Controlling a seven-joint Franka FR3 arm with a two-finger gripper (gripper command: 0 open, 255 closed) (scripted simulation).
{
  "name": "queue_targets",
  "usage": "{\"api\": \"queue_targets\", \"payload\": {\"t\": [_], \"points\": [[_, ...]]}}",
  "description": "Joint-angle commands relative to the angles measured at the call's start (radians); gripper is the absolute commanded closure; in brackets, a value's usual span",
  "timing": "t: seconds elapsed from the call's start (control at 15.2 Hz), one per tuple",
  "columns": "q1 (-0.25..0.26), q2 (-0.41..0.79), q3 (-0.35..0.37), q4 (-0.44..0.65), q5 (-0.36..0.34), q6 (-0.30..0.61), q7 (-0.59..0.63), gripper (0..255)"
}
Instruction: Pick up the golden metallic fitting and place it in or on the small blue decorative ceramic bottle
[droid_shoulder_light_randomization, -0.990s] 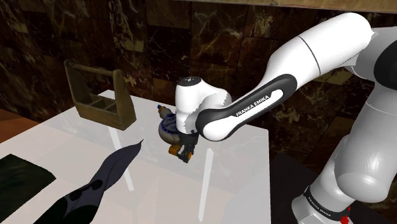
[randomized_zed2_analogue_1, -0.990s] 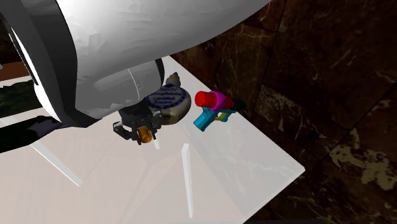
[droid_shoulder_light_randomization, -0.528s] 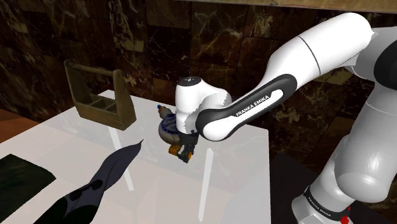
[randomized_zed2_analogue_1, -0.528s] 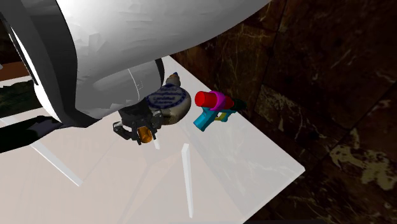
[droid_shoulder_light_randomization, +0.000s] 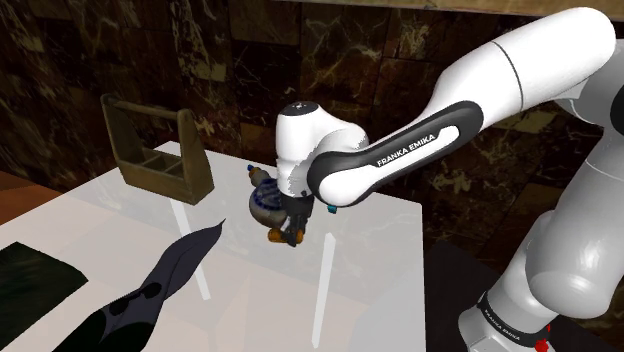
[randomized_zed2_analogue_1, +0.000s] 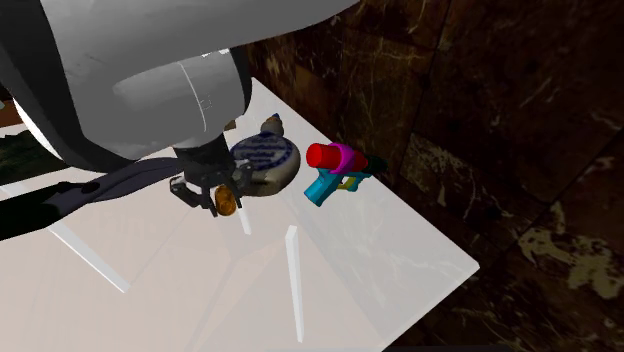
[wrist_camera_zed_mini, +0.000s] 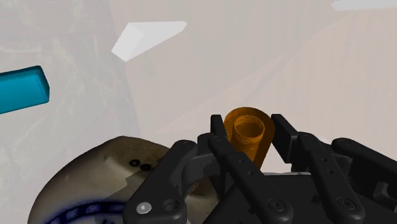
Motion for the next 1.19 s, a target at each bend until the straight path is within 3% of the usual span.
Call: {"api": "queue_targets", "payload": {"t": [0.0, 1.12], "points": [[-0.001, -0.011, 0.0, 0.018, 0.008, -0.028, -0.007, 255], [-0.006, -0.098, -0.004, 0.163, 0.06, -0.248, -0.051, 255]]}}
